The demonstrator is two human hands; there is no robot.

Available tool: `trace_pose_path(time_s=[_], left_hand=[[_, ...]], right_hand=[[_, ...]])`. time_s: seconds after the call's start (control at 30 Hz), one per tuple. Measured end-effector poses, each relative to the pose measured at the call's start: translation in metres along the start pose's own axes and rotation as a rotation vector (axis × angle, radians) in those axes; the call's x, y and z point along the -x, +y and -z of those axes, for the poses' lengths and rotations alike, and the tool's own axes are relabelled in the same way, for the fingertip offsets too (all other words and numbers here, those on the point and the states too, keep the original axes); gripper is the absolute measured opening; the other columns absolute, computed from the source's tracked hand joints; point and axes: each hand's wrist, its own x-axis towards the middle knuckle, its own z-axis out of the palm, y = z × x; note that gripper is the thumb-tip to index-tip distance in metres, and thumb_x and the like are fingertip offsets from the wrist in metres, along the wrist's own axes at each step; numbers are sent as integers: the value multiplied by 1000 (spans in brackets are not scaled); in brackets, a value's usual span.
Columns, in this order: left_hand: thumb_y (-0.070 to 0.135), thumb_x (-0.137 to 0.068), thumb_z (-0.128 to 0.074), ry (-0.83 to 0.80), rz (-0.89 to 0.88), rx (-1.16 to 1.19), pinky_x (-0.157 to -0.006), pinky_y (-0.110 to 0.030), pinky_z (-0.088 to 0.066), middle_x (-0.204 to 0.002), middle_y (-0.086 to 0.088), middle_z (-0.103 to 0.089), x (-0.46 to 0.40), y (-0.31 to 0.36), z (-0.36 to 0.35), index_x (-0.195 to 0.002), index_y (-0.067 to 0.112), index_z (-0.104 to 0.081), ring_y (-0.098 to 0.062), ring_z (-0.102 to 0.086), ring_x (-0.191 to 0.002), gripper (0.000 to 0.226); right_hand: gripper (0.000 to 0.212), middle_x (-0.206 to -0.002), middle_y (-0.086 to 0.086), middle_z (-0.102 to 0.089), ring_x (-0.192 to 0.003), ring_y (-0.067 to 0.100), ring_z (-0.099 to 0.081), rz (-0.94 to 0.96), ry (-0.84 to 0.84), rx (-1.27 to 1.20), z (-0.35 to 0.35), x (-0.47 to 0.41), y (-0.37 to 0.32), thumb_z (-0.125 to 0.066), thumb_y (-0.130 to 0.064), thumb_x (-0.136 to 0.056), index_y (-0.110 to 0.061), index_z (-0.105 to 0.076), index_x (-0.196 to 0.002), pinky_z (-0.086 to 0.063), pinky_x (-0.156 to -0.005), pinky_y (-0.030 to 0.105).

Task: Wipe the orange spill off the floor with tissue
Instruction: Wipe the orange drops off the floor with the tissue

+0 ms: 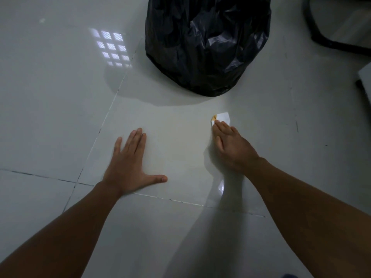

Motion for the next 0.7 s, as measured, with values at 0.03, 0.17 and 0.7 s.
trace_pose_path(time_s=[0.03, 0.17, 0.7], left_hand=[[106, -53, -22, 0, 0, -3, -125, -53, -1, -170, -10, -1, 0, 0, 0, -159, 4, -8, -20, 3, -157, 148], [107, -52, -21, -3, 6, 2, -125, -53, 0, -170, -9, 0, 0, 0, -1, -159, 5, -8, -19, 3, -157, 148], [105, -55, -26, 21, 3, 9, -125, -54, -2, -170, -10, -3, 0, -1, -2, -159, 4, -10, -20, 2, -157, 145]], right_hand=[[56, -161, 6, -27, -149, 18, -21, -17, 11, -8, 2, 7, 3, -26, -25, -97, -8, -35, -150, -13, -120, 33], [61, -159, 5, -33, -148, 19, -25, -53, 48, -37, 0, 33, 10, -25, -27, -92, -7, -42, -147, -16, -119, 31], [68, -164, 9, -14, -152, 21, -9, 201, -124, -41, -25, 25, -46, -5, -36, -96, -7, -18, -156, -7, -122, 36]])
